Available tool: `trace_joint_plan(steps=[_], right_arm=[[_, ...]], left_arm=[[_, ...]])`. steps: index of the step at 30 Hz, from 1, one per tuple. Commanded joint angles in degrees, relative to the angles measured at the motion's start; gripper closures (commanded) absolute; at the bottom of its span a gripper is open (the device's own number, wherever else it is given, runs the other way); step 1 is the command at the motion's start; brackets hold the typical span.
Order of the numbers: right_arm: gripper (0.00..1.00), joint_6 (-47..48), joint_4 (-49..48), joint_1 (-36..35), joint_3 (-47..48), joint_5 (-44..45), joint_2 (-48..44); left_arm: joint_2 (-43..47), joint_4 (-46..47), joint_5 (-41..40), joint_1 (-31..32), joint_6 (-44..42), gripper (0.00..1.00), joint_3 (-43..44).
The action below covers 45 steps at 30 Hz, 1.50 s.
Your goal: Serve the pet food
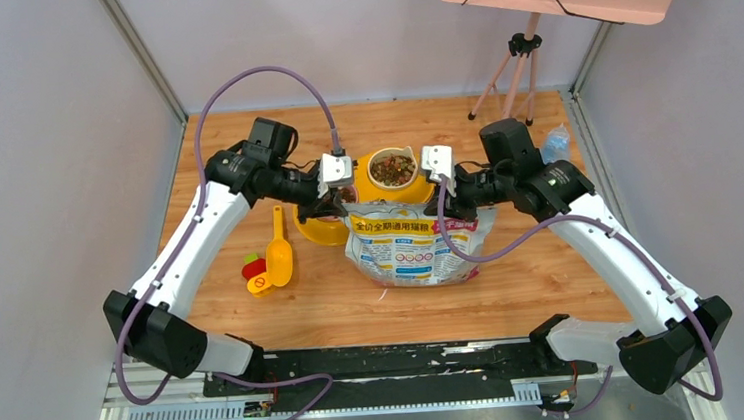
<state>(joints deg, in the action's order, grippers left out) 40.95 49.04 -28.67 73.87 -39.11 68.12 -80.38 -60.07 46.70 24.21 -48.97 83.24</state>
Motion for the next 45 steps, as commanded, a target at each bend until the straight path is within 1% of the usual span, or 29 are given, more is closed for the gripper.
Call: trace_joint_plan(steps=[1,2,3,4,5,6,8,10,11,12,13,14,15,17,19,24,28,32,36,39,41,42,43,45], right_arm=[[1.0,0.1,0.2,1.3,2.0,1.2,-2.2],[1.0,0.2,0.2,1.3,1.9,1.4,-2.2],[1.0,0.2,0.2,1.3,1.8,1.5,-2.3],[1.0,0.2,0.1,1.3,1.7,1.7,-2.5],[1.0,0.1,0.1,1.3,1.5,1.7,-2.6],[1.0,0.1,0.2,1.3,1.3,1.8,-2.8],[1.0,0.0,0.1,1.3,0.9,1.8,-2.9],[1.0,-0.3,-0.2,1.3,0.6,1.5,-2.8],[1.0,-0.5,-0.5,1.3,0.5,1.4,-2.7],[1.0,-1.0,-1.0,1.3,0.3,1.3,-2.7],[0.97,-1.5,-1.6,1.3,0.2,1.2,-2.5],[0.9,-2.3,-2.0,1.3,0.3,0.9,-2.2],[0.82,-3.4,-2.3,1.3,0.5,0.3,-1.7],[0.71,-5.6,-3.1,1.3,0.7,-1.8,-0.8],[0.63,-8.4,-5.1,0.9,0.2,-3.6,-0.3],[0.55,-15.8,-13.5,-1.5,-0.8,-2.9,2.7],[0.53,-21.1,-19.9,-4.8,0.2,-3.3,6.5],[0.54,-27.7,-23.9,-6.9,3.1,-4.3,12.0],[0.55,-36.8,-27.4,-7.9,4.4,-2.0,15.5],[0.58,-38.9,-29.2,-9.0,3.4,-0.3,16.2],[0.62,-38.8,-29.5,-9.5,3.2,0.4,16.4],[0.64,-38.6,-29.5,-9.6,3.2,0.8,16.3],[0.71,-38.2,-29.5,-9.6,3.2,1.3,16.3],[0.95,-37.0,-29.5,-9.9,3.3,1.9,16.0]], left_arm=[[-2.0,-3.1,1.2,-0.6,-0.6,1.0,3.1],[-2.7,-3.7,0.6,-0.6,-1.1,0.97,4.0],[-2.7,-4.2,0.1,-0.6,-1.8,0.91,4.1],[-2.4,-4.3,-1.0,-0.6,-2.2,0.76,4.0],[-2.0,-4.0,-1.6,-0.6,-3.1,0.74,3.7],[-1.2,-3.8,-2.3,-0.6,-3.6,0.9,3.0],[-0.5,-4.5,-2.4,-0.6,-5.5,1.0,2.5],[-0.7,-4.1,-1.7,-0.6,-4.2,0.99,2.8],[-0.7,-3.1,-0.7,-0.6,-2.3,0.86,3.1],[-0.8,-2.5,-0.2,-0.6,-0.3,0.8,3.1],[-0.8,-0.9,1.1,-0.6,0.7,0.8,2.9],[-0.9,0.0,1.8,-0.5,2.8,0.86,2.8],[-0.9,1.4,2.7,-0.3,3.7,0.97,2.4],[-0.9,3.3,3.0,0.0,6.0,1.0,1.7],[-0.6,6.0,2.4,0.0,8.4,1.0,0.6],[0.9,13.0,2.0,0.1,15.7,1.0,-1.6],[2.0,15.9,1.9,0.0,19.1,1.0,-3.3],[3.2,17.2,1.6,0.1,20.4,1.0,-4.3],[4.0,17.4,2.5,0.1,21.1,1.0,-5.1],[4.4,17.8,2.9,0.0,22.0,1.0,-5.4],[4.6,18.0,3.0,0.0,22.2,1.0,-5.6],[4.7,18.0,3.0,0.0,22.2,1.0,-5.7],[4.8,17.9,3.0,0.1,22.3,1.0,-5.6],[4.7,17.8,3.3,0.1,22.2,1.0,-5.5]])
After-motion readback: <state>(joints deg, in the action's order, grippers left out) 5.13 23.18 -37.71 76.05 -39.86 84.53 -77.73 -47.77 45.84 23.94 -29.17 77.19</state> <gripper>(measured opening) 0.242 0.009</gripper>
